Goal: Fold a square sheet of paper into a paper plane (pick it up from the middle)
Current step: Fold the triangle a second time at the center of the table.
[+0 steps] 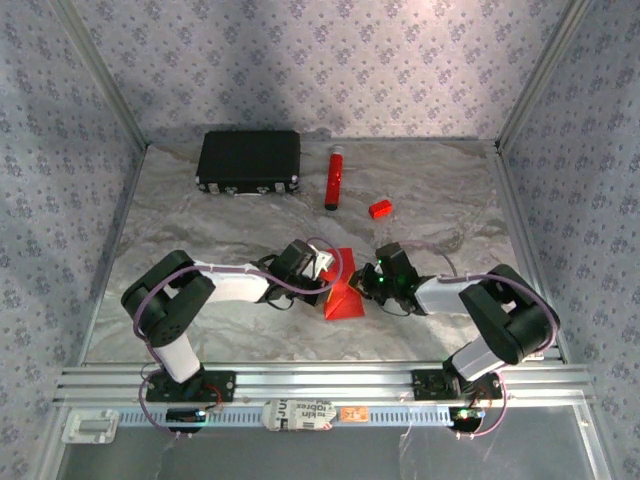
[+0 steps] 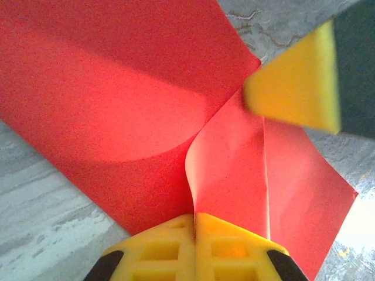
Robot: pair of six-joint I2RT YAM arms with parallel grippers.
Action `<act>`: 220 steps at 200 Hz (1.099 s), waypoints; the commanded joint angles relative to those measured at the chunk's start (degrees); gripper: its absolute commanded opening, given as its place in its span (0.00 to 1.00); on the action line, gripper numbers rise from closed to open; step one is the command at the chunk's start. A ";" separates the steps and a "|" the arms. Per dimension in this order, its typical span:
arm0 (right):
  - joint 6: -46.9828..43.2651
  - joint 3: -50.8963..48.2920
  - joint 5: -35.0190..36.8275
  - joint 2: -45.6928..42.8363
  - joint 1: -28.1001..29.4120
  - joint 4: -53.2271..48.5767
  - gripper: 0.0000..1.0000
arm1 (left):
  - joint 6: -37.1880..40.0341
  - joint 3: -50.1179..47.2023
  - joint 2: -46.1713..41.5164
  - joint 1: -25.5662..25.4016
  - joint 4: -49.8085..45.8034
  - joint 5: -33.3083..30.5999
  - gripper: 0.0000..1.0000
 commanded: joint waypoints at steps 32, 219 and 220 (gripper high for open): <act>-0.50 0.21 -2.84 -0.53 -2.56 0.59 0.00 | 0.72 0.00 1.81 0.12 -4.02 0.35 0.04; 2.39 -2.18 2.21 -9.91 0.94 -3.54 0.00 | 0.38 -0.35 1.73 0.11 -3.66 0.43 0.03; 2.41 -2.19 2.27 -9.87 1.07 -3.48 0.00 | 0.38 -0.36 1.72 0.08 -3.66 0.39 0.03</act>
